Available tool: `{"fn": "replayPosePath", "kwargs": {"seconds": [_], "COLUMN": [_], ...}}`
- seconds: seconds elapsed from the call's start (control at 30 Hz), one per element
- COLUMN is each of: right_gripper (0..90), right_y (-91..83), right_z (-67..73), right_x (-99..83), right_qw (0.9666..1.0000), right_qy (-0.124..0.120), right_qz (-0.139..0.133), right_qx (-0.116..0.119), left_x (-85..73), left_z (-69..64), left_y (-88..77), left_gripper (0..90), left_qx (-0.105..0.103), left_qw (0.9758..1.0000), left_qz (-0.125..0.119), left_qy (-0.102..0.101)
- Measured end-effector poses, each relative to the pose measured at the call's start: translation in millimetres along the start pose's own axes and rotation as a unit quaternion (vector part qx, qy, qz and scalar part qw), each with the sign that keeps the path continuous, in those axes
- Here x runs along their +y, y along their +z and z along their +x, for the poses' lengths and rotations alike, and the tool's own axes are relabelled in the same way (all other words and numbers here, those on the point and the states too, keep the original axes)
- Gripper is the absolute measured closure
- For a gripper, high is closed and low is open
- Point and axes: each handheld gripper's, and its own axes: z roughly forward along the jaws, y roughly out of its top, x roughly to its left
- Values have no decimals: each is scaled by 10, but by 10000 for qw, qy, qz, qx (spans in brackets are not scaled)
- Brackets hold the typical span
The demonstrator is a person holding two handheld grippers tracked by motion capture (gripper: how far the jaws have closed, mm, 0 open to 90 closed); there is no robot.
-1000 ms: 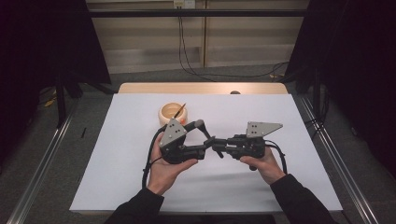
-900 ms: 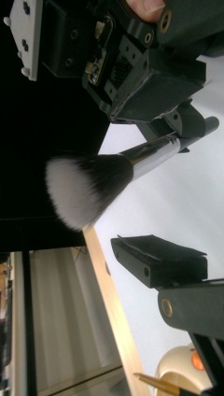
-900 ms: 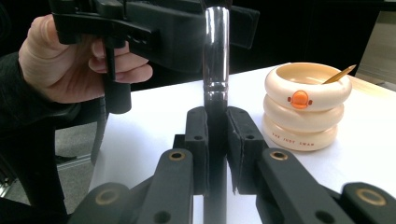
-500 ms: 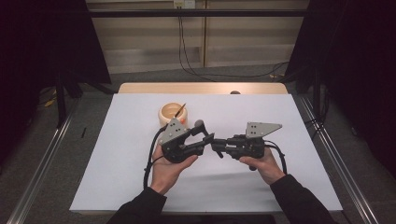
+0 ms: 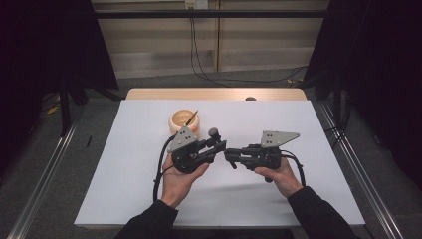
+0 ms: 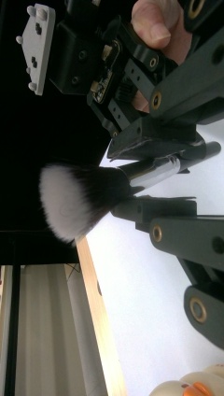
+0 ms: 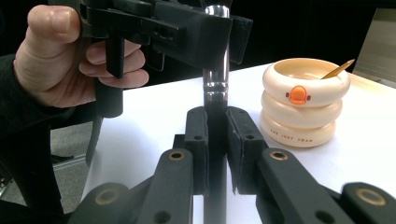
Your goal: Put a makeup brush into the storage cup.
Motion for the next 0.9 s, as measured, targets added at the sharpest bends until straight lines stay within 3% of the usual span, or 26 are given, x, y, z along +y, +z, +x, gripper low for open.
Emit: {"fn": "replayPosePath", "kwargs": {"seconds": [0.27, 0.33, 0.47, 0.5, 0.57, 0.67, 0.8, 0.87, 0.9], "right_gripper": [796, 794, 784, 783, 777, 770, 739, 726, 696], "right_y": [10, 11, 13, 13, 12, 9, 4, 2, 1], "right_z": [12, 14, 16, 17, 23, 24, 23, 20, 16], "right_x": [-1, -1, -5, -7, -3, -3, -3, -4, -8], "right_qw": [10000, 10000, 10000, 10000, 10000, 10000, 10000, 10000, 10000], "right_qy": [-41, -37, -4, 0, 0, 11, 37, 17, 35], "right_qz": [15, 8, -13, -18, -29, -53, -54, -29, -49], "right_qx": [48, 38, 9, -1, -15, -42, -39, -39, -58], "left_x": [29, 32, 44, 48, 49, 54, 44, 41, 38], "left_z": [-26, -17, -42, -55, -55, -73, -51, -48, -37], "left_y": [-4, 0, 4, -4, -2, -7, 6, 7, 8], "left_gripper": [755, 760, 772, 773, 774, 774, 775, 775, 775], "left_qx": [-152, -279, -273, -189, -243, -145, -236, -93, -172], "left_qw": [9999, 9996, 9996, 9997, 9994, 9996, 9994, 9994, 9992], "left_qz": [51, 22, 52, 63, 49, 80, 93, 133, 129], "left_qy": [27, -2, 86, 134, 226, 236, 252, 314, 328]}}
